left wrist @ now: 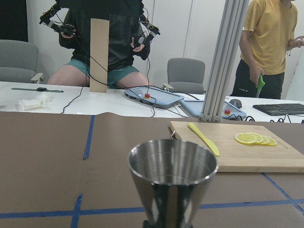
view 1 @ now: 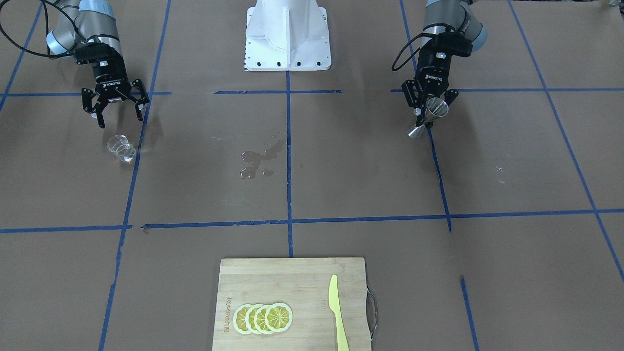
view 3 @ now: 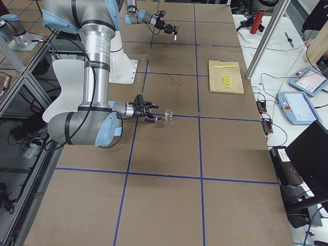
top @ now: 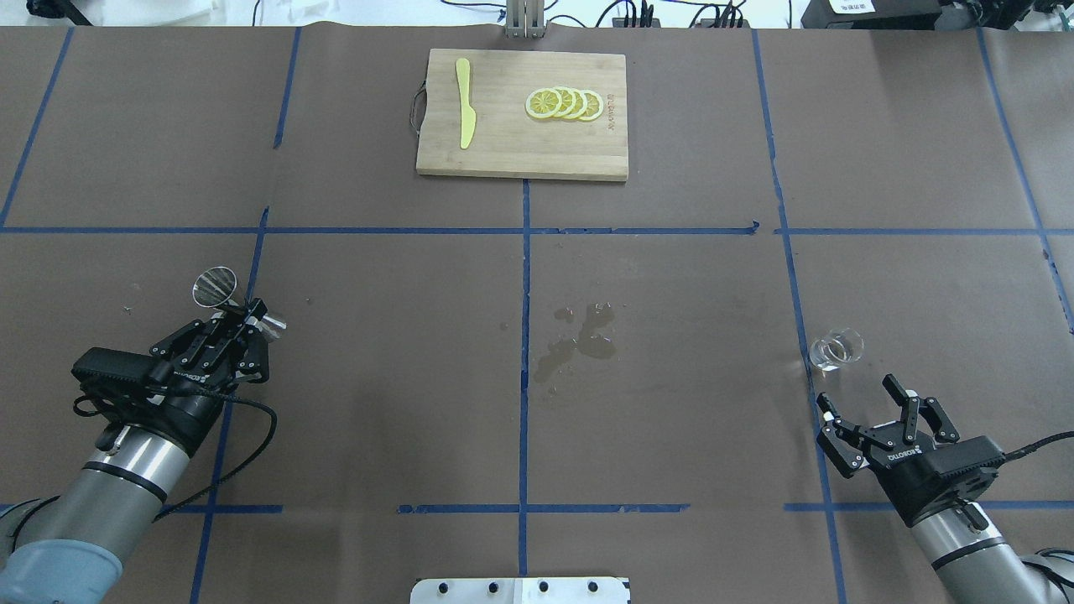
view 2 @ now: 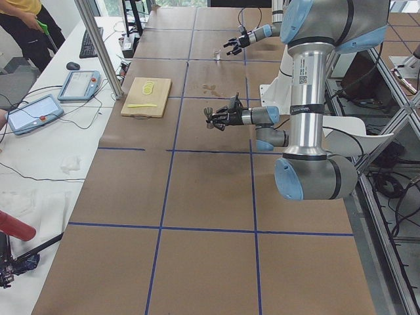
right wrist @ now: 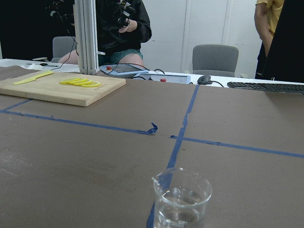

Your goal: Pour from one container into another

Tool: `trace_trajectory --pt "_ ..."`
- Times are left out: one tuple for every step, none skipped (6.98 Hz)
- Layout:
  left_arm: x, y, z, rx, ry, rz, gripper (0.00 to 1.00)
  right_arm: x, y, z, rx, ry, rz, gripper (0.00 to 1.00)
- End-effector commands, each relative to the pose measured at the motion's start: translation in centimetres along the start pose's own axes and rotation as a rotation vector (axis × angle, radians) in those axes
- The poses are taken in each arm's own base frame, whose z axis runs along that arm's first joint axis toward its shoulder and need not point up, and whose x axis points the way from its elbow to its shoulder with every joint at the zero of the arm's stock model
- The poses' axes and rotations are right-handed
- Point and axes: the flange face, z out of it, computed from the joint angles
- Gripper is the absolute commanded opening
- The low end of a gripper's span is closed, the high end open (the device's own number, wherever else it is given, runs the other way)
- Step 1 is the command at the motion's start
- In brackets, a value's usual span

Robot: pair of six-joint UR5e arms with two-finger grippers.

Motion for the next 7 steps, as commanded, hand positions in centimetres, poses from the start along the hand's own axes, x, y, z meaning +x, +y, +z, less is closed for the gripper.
trace_trajectory --pt "-1.22 0.84 0.44 -0.002 -0.02 0.027 0.0 2.49 -3.25 4.18 -0.028 0.057 -0.022 1.0" --pt "-1.24 0.85 0.45 -0.002 -0.02 0.027 0.0 2.43 -3.31 4.17 -0.029 0.056 -0.022 1.0" --pt "-1.2 0.79 0.43 -0.002 -0.019 0.026 0.0 2.48 -3.27 4.18 -0.028 0.057 -0.023 1.0" --pt "-1.2 0.79 0.43 -0.002 -0.019 0.026 0.0 2.43 -3.31 4.17 -0.029 0.056 -0.022 1.0" --pt "-1.24 0.85 0.45 -0.002 -0.02 0.027 0.0 2.47 -3.25 4.18 -0.029 0.057 -0.023 1.0" --pt "-1.24 0.85 0.45 -0.002 -0.02 0.027 0.0 2.25 -3.13 4.07 -0.03 0.053 -0.023 1.0" --pt "-1.24 0.85 0.45 -0.002 -0.02 0.027 0.0 1.68 -2.85 3.79 -0.029 0.046 -0.021 1.0"
